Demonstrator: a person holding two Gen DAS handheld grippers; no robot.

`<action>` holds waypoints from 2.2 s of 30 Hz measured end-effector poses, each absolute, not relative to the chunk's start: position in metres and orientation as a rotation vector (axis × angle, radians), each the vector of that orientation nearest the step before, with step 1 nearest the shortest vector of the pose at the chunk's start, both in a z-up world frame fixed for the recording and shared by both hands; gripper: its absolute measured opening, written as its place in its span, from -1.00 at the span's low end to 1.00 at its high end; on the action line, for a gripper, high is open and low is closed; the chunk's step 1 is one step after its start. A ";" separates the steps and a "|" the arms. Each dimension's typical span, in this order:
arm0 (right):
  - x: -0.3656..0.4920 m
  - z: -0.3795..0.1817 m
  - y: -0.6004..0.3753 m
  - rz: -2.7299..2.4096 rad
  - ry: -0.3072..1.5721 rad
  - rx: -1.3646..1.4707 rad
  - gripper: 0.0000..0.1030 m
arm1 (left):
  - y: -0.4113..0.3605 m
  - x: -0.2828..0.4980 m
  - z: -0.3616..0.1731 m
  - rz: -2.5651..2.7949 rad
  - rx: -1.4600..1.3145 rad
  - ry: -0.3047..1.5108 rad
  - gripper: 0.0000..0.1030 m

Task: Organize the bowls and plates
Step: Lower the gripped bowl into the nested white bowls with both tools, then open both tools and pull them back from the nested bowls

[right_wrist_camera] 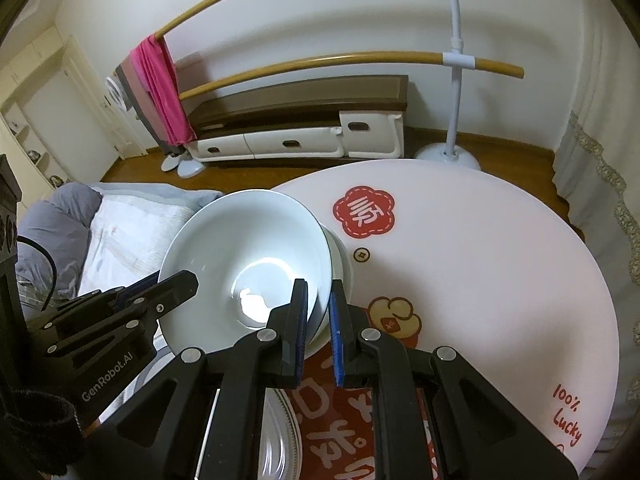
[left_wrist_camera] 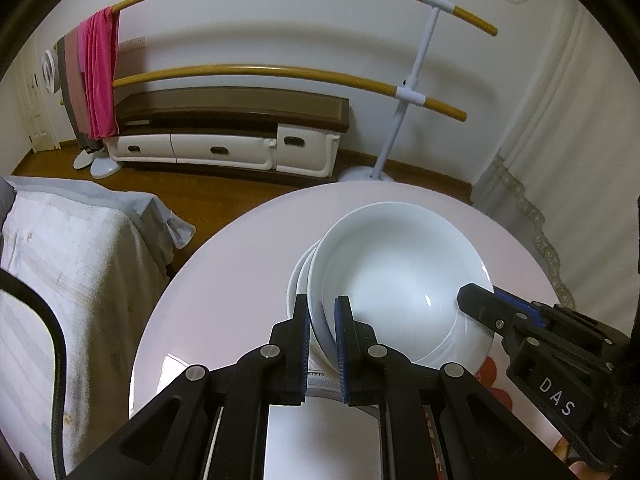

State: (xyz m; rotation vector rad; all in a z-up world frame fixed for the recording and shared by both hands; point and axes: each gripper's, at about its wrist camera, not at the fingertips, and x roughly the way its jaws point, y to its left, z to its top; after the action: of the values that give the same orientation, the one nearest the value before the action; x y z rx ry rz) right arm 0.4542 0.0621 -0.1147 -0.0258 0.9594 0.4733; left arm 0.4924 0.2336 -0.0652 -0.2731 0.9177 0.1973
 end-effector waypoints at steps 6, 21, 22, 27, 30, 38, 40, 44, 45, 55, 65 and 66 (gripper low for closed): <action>0.456 -0.117 0.066 0.455 0.954 -0.051 -0.80 | 0.238 0.501 -0.072 0.196 -0.280 0.925 -0.85; 0.459 -0.127 0.074 0.405 0.958 -0.083 -0.74 | 0.243 0.505 -0.089 0.186 -0.284 0.930 -0.82; 0.459 -0.127 0.074 0.395 0.958 -0.084 -0.74 | 0.242 0.505 -0.089 0.184 -0.281 0.931 -0.83; 0.459 -0.125 0.075 0.376 0.954 -0.085 -0.74 | 0.243 0.504 -0.092 0.183 -0.280 0.931 -0.82; 0.459 -0.123 0.073 0.367 0.954 -0.074 -0.74 | 0.243 0.505 -0.092 0.184 -0.286 0.932 -0.81; 0.462 -0.127 0.067 0.387 0.994 -0.025 -0.62 | 0.244 0.505 -0.088 0.186 -0.300 0.943 -0.73; 0.463 -0.128 0.066 0.391 0.996 -0.020 -0.55 | 0.245 0.504 -0.087 0.188 -0.309 0.941 -0.61; 0.461 -0.128 0.066 0.396 0.998 -0.014 -0.38 | 0.246 0.499 -0.083 0.190 -0.310 0.928 -0.37; 0.460 -0.128 0.067 0.399 0.998 -0.015 -0.38 | 0.246 0.499 -0.082 0.190 -0.308 0.928 -0.36; 0.454 -0.127 0.064 0.409 1.007 0.002 -0.28 | 0.235 0.480 -0.075 0.199 -0.292 0.918 0.08; 0.435 -0.117 0.052 0.412 0.992 0.025 -0.14 | 0.219 0.436 -0.058 0.218 -0.269 0.861 0.50; 0.433 -0.116 0.052 0.411 0.990 0.025 -0.14 | 0.216 0.430 -0.057 0.221 -0.267 0.855 0.52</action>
State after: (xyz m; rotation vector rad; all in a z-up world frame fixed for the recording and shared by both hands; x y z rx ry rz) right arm 0.4334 0.0519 -0.1160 0.0248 0.9895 0.4112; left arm 0.4297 0.2162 -0.0570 -0.2668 0.8548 0.2213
